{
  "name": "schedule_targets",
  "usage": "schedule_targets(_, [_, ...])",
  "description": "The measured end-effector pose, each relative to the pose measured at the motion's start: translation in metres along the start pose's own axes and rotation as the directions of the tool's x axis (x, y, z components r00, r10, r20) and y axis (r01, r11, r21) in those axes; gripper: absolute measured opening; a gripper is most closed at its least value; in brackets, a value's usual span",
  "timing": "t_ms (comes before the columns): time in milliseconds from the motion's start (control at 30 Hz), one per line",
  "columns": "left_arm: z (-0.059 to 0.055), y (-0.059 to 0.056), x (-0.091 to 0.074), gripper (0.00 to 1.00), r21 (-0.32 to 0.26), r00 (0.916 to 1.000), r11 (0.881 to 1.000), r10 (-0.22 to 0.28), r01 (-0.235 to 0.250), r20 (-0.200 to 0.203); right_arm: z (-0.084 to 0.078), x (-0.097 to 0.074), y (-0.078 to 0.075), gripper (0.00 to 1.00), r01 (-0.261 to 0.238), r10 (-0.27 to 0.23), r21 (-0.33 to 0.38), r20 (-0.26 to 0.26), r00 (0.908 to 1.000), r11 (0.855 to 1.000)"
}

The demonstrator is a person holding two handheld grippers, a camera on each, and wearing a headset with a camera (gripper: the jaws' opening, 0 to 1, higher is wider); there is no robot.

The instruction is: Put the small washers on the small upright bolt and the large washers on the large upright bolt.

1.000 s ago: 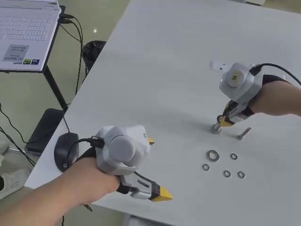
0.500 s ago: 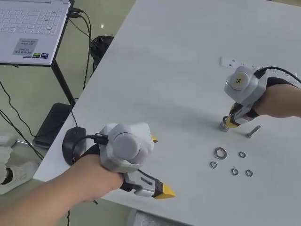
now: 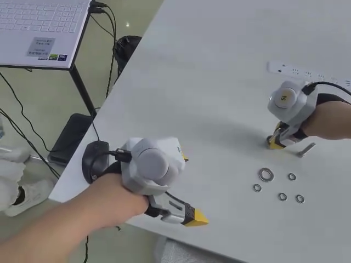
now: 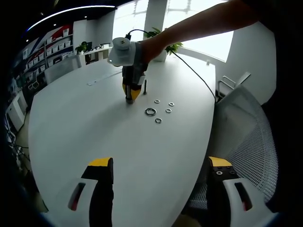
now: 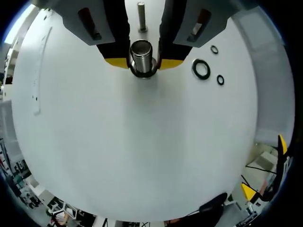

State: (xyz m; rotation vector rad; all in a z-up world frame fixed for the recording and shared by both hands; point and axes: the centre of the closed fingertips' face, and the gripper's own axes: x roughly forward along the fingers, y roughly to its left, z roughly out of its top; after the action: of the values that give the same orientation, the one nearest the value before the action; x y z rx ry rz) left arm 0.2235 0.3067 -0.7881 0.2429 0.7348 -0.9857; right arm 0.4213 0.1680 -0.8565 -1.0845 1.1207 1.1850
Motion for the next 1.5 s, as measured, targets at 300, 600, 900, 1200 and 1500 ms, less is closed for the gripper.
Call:
schedule_targets(300, [-0.006, -0.001, 0.000, 0.79, -0.006, 0.9999, 1.000, 0.009, -0.009, -0.014, 0.000, 0.001, 0.000, 0.23, -0.010, 0.010, 0.010, 0.009, 0.9999, 1.000])
schedule_targets(600, [-0.002, -0.004, -0.003, 0.79, -0.017, 0.9997, 1.000, 0.026, -0.026, -0.006, -0.001, 0.003, -0.002, 0.24, -0.006, 0.006, 0.000, 0.019, 0.9998, 1.000])
schedule_targets(900, [0.000, -0.011, -0.004, 0.79, -0.021, 0.9991, 0.999, 0.041, -0.041, -0.007, -0.003, 0.000, -0.001, 0.37, -0.003, 0.003, -0.015, 0.041, 0.9992, 1.000])
schedule_targets(1200, [0.004, -0.015, -0.009, 0.79, -0.034, 0.9974, 0.997, 0.073, -0.073, -0.004, 0.001, -0.009, -0.001, 0.42, -0.031, 0.028, 0.032, 0.090, 0.9956, 0.999])
schedule_targets(1500, [0.013, -0.016, -0.010, 0.82, -0.067, 0.9939, 0.993, 0.104, -0.101, 0.036, 0.007, -0.036, 0.001, 0.44, -0.022, 0.019, 0.019, 0.141, 0.9898, 1.000])
